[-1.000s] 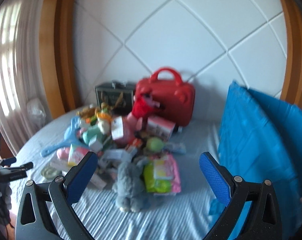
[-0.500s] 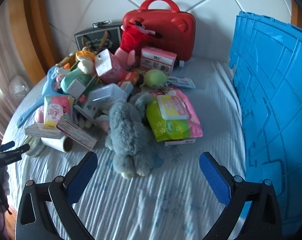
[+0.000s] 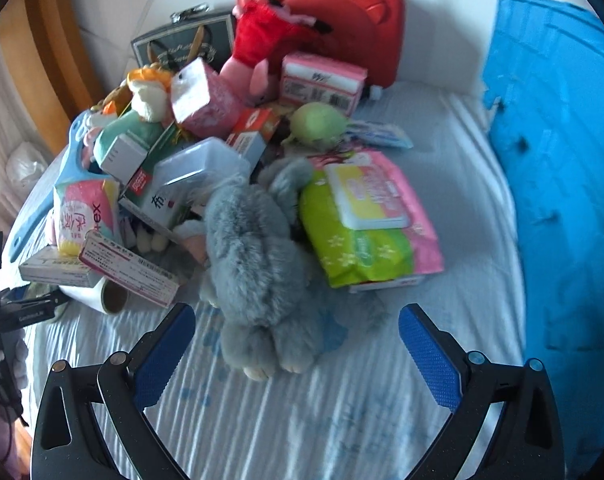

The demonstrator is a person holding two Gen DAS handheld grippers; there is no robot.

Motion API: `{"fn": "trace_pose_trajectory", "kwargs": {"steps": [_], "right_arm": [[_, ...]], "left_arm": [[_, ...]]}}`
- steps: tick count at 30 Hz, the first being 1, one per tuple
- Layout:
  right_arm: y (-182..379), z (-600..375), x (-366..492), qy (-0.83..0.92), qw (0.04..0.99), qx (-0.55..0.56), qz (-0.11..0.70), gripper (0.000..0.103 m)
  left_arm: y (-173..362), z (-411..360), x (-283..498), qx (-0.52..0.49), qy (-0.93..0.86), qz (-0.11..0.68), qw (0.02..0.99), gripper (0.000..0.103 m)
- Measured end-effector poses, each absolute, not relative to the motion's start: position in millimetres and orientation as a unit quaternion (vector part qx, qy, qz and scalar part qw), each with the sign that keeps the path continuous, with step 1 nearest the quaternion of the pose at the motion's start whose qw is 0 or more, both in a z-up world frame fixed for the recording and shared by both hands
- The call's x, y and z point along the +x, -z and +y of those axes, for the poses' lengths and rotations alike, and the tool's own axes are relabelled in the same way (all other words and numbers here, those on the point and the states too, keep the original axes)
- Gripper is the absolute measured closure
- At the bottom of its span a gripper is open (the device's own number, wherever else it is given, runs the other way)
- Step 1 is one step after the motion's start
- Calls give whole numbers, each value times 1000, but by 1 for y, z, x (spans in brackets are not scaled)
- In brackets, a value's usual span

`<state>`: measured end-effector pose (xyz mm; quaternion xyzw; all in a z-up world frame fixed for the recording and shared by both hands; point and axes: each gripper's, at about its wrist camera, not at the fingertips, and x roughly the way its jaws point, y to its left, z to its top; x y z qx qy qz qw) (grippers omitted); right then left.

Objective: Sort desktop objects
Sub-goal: 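Grasp tape roll with left tool while right tool grasps grey plush bunny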

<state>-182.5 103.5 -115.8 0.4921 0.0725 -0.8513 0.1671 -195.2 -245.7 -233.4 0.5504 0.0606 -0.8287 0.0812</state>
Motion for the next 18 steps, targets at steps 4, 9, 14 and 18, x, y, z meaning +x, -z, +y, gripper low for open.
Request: {"fn": "trace_pose_trajectory", "kwargs": {"steps": [4, 9, 14, 18], "right_arm": [[135, 88, -198, 839, 176, 509, 80, 0], [155, 72, -213, 826, 188, 524, 90, 0], [166, 58, -222, 819, 188, 530, 110, 3], [166, 45, -220, 817, 209, 523, 120, 27]], "left_arm": [[236, -250, -194, 546, 832, 62, 83, 0], [236, -250, -191, 541, 835, 60, 83, 0], [235, -251, -188, 536, 838, 60, 84, 0], [233, -251, -183, 532, 841, 60, 82, 9]]}}
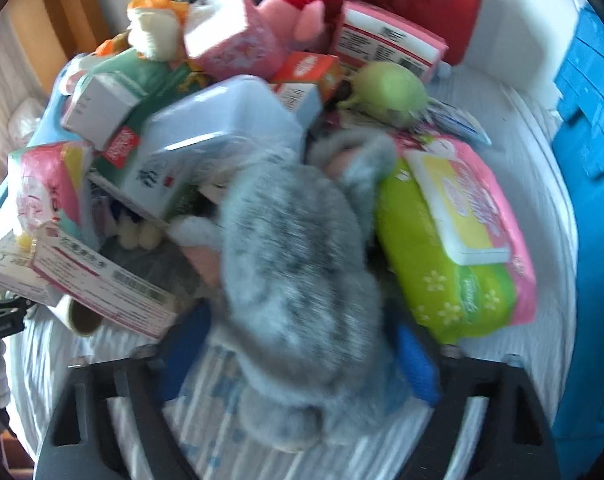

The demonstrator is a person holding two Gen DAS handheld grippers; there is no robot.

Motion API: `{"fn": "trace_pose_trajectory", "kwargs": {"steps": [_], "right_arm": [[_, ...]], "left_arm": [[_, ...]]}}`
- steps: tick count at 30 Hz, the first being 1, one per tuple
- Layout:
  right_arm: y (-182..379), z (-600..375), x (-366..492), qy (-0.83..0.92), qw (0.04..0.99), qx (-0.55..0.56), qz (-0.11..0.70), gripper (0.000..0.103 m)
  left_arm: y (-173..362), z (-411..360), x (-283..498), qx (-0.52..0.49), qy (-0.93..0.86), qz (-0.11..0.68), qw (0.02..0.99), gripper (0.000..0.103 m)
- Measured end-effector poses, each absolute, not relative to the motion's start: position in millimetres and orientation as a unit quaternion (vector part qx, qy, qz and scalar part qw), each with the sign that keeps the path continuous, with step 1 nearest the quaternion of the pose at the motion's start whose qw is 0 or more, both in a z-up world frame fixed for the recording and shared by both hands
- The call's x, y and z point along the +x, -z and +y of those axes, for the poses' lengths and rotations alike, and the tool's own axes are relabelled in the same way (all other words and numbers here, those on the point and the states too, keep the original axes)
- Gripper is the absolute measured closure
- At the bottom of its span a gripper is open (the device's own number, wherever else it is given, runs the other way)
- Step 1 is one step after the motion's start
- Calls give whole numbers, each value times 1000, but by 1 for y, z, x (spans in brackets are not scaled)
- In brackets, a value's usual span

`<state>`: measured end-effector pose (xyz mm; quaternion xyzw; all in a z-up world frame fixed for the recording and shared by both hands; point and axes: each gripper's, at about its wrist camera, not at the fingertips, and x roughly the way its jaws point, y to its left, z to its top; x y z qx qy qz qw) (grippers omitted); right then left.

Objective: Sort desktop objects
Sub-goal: 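Grasp tape roll with left tool while right tool grasps grey plush bunny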

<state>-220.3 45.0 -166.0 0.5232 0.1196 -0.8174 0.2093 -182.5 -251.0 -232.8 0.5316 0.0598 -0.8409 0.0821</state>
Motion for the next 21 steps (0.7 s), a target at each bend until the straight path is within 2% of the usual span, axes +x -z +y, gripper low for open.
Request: {"fn": "trace_pose_trajectory", "kwargs": {"steps": [7, 9, 10, 14, 21], "right_arm": [[186, 27, -227, 812, 211, 523, 153, 25], [186, 25, -227, 814, 205, 518, 167, 40], [186, 25, -227, 815, 202, 515, 172, 54], [175, 36, -223, 820, 208, 512, 149, 62], [135, 57, -196, 839, 230, 477, 123, 64]], "left_arm": [[230, -257, -172, 532, 839, 66, 94, 14], [229, -258, -168, 533, 838, 65, 100, 15], [228, -259, -165, 533, 838, 63, 104, 15], [218, -260, -149, 524, 842, 66, 109, 16], [187, -249, -135, 489, 861, 74, 119, 16]]}}
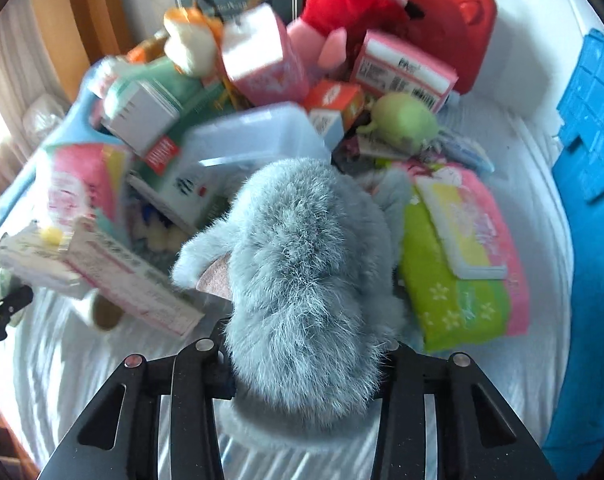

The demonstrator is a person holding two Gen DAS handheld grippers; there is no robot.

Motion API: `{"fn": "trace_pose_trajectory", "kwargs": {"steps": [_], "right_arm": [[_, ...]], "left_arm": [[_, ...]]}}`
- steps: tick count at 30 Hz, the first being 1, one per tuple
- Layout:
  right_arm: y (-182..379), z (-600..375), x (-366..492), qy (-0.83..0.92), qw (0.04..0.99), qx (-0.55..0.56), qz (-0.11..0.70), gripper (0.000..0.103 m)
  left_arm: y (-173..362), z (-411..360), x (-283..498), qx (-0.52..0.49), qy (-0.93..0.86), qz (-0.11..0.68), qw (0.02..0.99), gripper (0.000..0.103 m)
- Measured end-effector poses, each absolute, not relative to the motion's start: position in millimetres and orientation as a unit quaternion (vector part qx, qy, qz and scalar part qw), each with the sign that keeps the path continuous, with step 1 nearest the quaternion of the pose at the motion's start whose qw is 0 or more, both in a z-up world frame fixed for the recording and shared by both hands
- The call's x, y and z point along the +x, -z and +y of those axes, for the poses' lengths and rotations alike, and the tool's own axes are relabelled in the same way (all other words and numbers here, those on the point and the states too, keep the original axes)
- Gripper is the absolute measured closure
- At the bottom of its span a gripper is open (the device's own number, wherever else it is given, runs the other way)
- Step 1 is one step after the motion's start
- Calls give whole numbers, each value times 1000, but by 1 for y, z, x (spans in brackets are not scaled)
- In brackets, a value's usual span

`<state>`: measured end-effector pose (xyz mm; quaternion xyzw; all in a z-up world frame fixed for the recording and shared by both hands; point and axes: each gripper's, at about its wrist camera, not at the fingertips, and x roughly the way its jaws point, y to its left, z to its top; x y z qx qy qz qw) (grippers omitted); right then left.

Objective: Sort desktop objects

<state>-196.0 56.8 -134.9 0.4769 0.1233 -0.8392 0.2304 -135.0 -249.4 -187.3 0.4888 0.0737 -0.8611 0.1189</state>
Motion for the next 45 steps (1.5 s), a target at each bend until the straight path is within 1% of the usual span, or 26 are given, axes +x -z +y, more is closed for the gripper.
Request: {"fn": "trace_pose_trajectory", "kwargs": {"steps": [3, 4, 7, 8, 9, 10, 13, 16, 18, 23, 24, 26, 30, 33, 34, 35, 36, 38, 39, 43, 45], "right_arm": [[116, 62, -182, 849, 238, 456, 117, 64], [111, 62, -177, 852, 239, 451, 116, 64], [93, 69, -165, 861, 243, 431, 112, 64], [86, 73, -160, 865, 245, 423, 111, 64], [81, 77, -158, 868, 245, 417, 111, 64], [73, 81, -153, 872, 246, 408, 110, 64], [58, 94, -146, 882, 249, 387, 108, 64], [45, 105, -138, 885, 248, 378, 110, 64], [45, 111, -134, 883, 250, 381, 115, 64], [65, 124, -129, 869, 251, 411, 115, 64], [69, 127, -127, 866, 252, 416, 113, 64], [77, 129, -127, 863, 254, 423, 110, 64], [84, 127, -124, 856, 261, 433, 109, 64], [89, 124, -120, 851, 266, 438, 112, 64], [90, 123, -120, 849, 268, 441, 112, 63], [92, 122, -120, 847, 271, 444, 111, 63], [95, 121, -120, 844, 272, 448, 112, 63], [98, 117, -120, 841, 274, 453, 114, 63], [100, 116, -119, 838, 276, 456, 115, 63], [106, 112, -117, 832, 281, 463, 119, 63], [108, 112, -117, 830, 282, 466, 121, 62]], "left_arm": [[171, -234, -129, 471, 871, 70, 121, 16], [171, -231, -114, 465, 874, 70, 121, 16], [150, -219, -101, 445, 885, 67, 121, 16], [143, -214, -98, 438, 889, 65, 120, 18], [139, -215, -98, 431, 892, 62, 120, 22], [134, -210, -95, 426, 895, 60, 120, 24], [121, -196, -94, 414, 901, 58, 115, 26], [121, -190, -88, 416, 900, 54, 120, 26], [131, -191, -86, 427, 894, 61, 127, 26], [151, -199, -77, 440, 884, 78, 136, 26], [151, -198, -74, 437, 886, 72, 137, 32], [149, -197, -71, 436, 888, 65, 135, 47], [152, -200, -67, 444, 883, 61, 139, 47], [159, -207, -62, 465, 871, 81, 138, 46], [161, -208, -60, 470, 868, 84, 137, 44], [163, -208, -59, 477, 864, 84, 138, 36], [166, -207, -58, 480, 862, 83, 138, 30], [170, -205, -54, 482, 861, 90, 134, 28], [174, -204, -54, 488, 857, 94, 133, 22], [193, -204, -57, 509, 842, 91, 150, 22], [196, -206, -59, 505, 844, 103, 149, 17]]}}
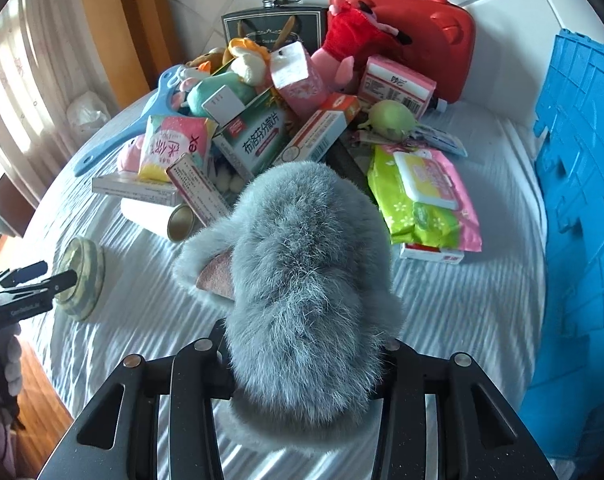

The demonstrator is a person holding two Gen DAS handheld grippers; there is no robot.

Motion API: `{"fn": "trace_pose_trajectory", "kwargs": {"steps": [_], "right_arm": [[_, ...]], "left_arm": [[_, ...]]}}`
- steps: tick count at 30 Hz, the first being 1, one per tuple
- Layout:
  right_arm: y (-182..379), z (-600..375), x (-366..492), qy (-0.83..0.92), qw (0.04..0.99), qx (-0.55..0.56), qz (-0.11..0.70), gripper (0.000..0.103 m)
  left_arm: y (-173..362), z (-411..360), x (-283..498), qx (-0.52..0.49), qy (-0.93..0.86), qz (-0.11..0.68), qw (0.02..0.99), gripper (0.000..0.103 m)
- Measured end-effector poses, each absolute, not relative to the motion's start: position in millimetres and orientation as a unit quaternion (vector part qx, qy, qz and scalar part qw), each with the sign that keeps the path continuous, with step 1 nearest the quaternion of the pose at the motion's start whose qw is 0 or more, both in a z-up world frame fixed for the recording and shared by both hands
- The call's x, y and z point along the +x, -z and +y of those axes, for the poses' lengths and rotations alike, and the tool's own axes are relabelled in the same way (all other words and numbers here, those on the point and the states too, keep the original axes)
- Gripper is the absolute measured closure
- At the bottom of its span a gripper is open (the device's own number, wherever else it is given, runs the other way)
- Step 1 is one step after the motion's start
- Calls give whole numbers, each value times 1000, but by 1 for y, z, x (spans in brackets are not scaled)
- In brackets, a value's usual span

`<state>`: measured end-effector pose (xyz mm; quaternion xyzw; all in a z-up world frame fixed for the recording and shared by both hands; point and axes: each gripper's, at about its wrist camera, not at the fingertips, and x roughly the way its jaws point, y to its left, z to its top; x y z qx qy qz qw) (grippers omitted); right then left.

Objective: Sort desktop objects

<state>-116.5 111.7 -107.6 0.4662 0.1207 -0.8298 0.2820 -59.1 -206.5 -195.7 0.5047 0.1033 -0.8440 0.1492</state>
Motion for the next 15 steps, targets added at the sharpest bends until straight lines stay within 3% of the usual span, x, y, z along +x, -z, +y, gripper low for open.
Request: {"fn": "trace_pose_trajectory", "kwargs": {"steps": [15], "right_arm": [[155, 103, -121, 798, 260, 521, 155, 61]], "left_arm": [[210, -196, -82, 526, 833, 122, 122, 10]]}}
